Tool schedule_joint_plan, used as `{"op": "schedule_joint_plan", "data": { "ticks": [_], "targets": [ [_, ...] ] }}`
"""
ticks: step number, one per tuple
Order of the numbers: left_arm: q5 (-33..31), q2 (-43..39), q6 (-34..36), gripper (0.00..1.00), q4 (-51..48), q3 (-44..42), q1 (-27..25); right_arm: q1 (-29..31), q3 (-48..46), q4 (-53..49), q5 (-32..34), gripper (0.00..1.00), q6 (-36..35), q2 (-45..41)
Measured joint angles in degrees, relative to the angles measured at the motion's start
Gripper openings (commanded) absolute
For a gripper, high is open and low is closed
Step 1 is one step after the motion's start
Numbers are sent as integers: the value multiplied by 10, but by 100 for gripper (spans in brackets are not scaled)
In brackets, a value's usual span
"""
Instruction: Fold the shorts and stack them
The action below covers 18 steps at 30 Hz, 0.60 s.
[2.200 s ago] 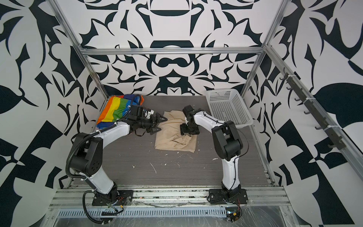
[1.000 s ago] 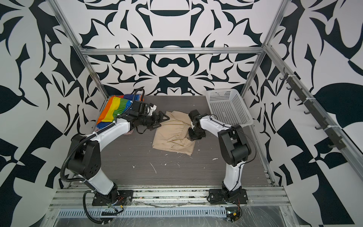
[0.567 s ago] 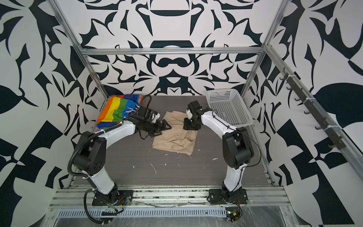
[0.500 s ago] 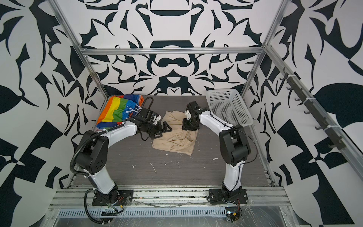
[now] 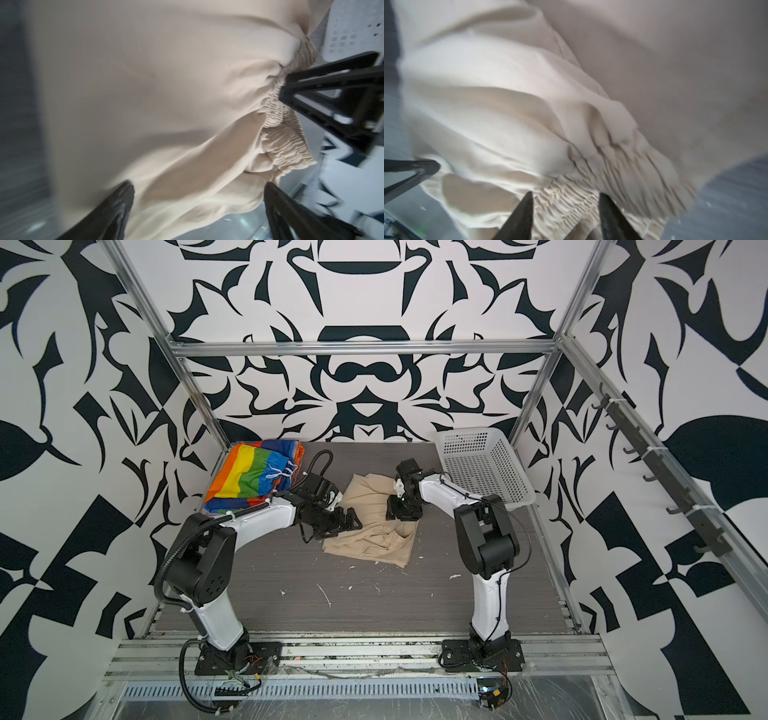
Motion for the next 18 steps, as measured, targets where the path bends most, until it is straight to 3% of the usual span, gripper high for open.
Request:
{"op": "schedule_joint_plan", "data": {
  "ticks": [5, 10, 14, 18],
  "targets": [
    [-139, -78, 87, 99, -28, 41, -7, -4, -2, -14, 13, 96, -11, -85],
    [-245, -85, 127, 99, -61, 86, 2, -6, -16, -13, 21, 99, -16, -128],
    [-227, -66, 129, 99, -77, 98, 13, -7, -10, -18, 24, 99, -21, -91],
    [-156, -46, 104, 99, -77, 91, 14, -7, 22, -24, 30, 99, -23, -19]
  ]
}}
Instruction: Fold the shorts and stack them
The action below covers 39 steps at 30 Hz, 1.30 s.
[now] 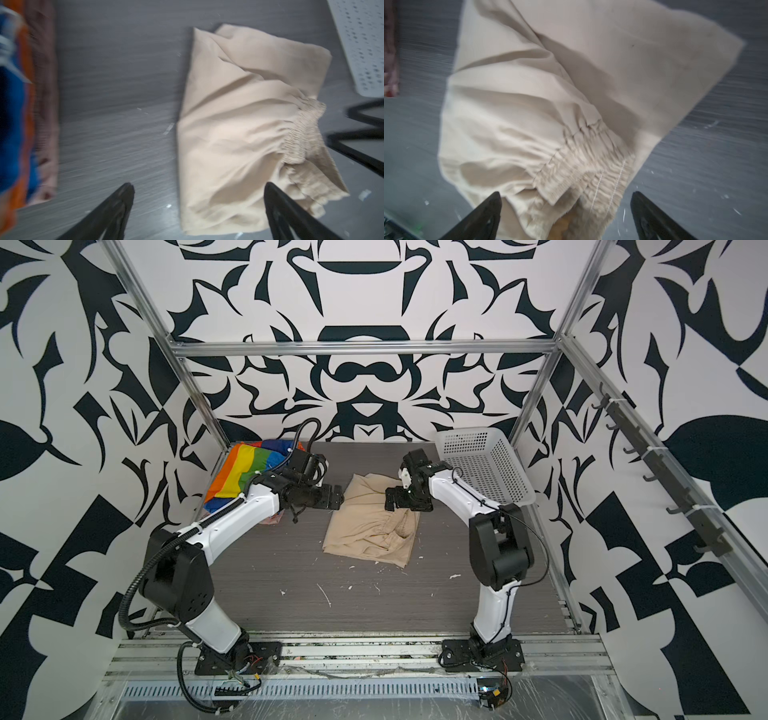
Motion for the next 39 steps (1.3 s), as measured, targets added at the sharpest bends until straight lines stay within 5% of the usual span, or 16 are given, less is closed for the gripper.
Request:
{"op": "schedule_joint_plan", "data": {
  "ticks": [7, 14, 16, 25, 32, 39],
  "targets": [
    [122, 44, -55, 99, 31, -45, -8, 0, 37, -11, 29, 81, 0, 69],
    [189, 110, -91, 99, 54, -55, -24, -2, 71, -14, 33, 10, 6, 97],
    [196, 118, -97, 99, 63, -63, -26, -2, 78, -15, 32, 0, 10, 93],
    [223, 121, -115, 99, 108, -86, -26, -22, 75, -6, 25, 0, 11, 25],
    [236, 122, -121, 99, 151, -98, -28, -54, 78, 0, 41, 0, 8, 99],
    [243, 109, -121, 99, 128, -92, -28, -55, 76, 1, 46, 29, -4, 111]
  ]
}}
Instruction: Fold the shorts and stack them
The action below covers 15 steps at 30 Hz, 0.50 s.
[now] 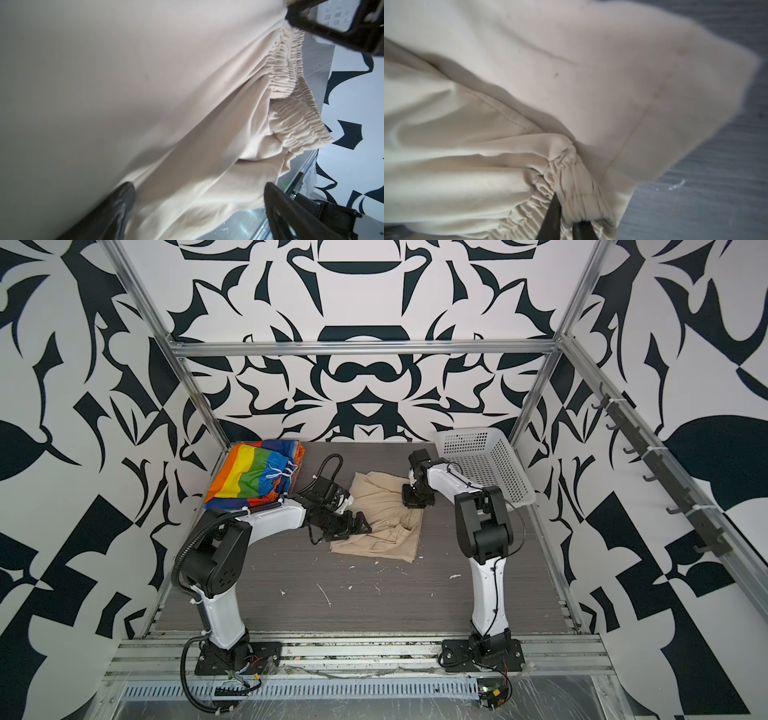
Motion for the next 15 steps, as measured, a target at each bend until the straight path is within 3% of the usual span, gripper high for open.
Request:
{"op": "schedule_joint_plan", "data": {
  "ticks": [3, 8, 15],
  "targets": [
    [-2, -11, 2, 99, -49, 49, 7, -1, -9, 2, 0, 44, 5, -33],
    [5, 19, 16, 99, -100, 224, 59, 2, -36, 5, -9, 67, 12, -99],
    [-9, 176, 61, 99, -154, 422, 100, 30, -71, 17, -26, 73, 18, -119]
  ]
}}
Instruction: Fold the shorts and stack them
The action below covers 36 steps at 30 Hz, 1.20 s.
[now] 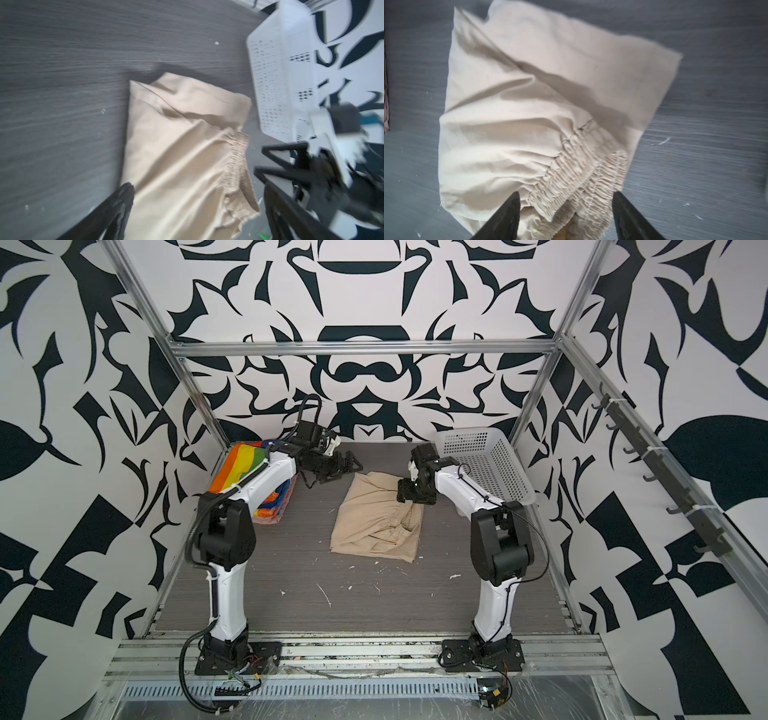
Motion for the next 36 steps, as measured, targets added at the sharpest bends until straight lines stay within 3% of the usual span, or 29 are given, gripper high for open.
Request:
{"op": "schedule_joint_plan", "data": {
  "ticks": [6, 10, 17, 24, 27, 36],
  "targets": [
    [-37, 94, 38, 96, -43, 60, -5, 17, -7, 3, -12, 74, 1, 23],
    [-55, 117, 60, 86, -47, 81, -6, 16, -13, 7, -14, 74, 1, 31],
    [-71, 142, 72, 43, -32, 99, -7, 16, -16, 15, -14, 68, 1, 43],
    [-74, 155, 76, 16, -12, 99, -6, 16, -16, 27, -16, 60, 5, 75],
    [-72, 159, 76, 0, -9, 99, -6, 15, -10, 27, -16, 50, 8, 87],
    [-19, 156, 33, 0, 53, 53, 22, 12, -1, 28, -22, 4, 6, 90]
  ]
}}
